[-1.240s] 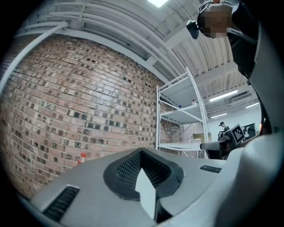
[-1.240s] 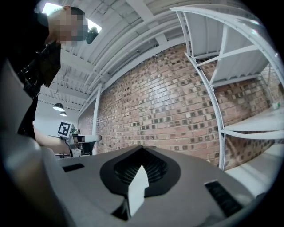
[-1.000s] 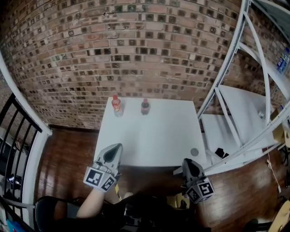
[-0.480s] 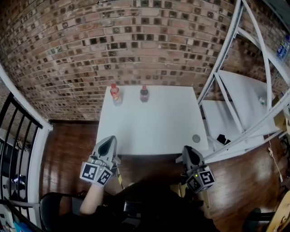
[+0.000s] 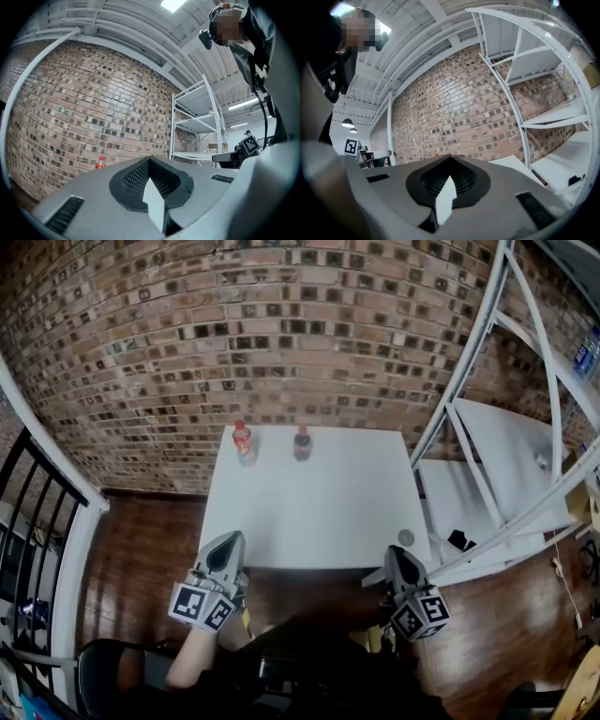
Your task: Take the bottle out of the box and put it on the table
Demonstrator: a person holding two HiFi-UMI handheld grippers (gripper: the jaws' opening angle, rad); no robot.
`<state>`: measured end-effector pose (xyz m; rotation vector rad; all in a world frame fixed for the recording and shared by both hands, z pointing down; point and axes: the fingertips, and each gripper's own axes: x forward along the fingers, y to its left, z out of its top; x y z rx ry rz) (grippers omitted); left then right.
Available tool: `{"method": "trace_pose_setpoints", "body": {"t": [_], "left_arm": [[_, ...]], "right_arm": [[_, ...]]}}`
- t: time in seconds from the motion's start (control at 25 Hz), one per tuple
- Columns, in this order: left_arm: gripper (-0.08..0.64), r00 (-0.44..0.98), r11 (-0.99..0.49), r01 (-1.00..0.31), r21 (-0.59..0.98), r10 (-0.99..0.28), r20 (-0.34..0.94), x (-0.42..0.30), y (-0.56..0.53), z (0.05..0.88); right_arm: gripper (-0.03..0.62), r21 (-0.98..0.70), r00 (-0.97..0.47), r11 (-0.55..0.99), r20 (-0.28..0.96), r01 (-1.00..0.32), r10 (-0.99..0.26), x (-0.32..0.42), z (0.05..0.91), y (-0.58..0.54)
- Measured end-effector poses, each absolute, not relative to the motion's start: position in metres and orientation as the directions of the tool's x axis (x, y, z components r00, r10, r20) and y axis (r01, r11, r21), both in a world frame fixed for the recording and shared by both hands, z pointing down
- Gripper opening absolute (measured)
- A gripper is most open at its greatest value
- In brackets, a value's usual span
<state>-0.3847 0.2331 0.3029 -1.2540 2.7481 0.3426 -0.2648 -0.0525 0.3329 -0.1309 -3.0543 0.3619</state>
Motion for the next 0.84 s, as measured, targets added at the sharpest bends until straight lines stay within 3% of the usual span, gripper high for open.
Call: {"method": "trace_pose_setpoints", "body": {"t": [0.84], "left_arm": [[0.003,-0.703,0.697,-0.710,0.098,-0.697,-0.139,-0.394,0.245,0.321]], "right_arm": [[0.002,-0.201,-0.995,0.976,0.038,0.086,0.095,-0.275,0.334,-0.057]]}}
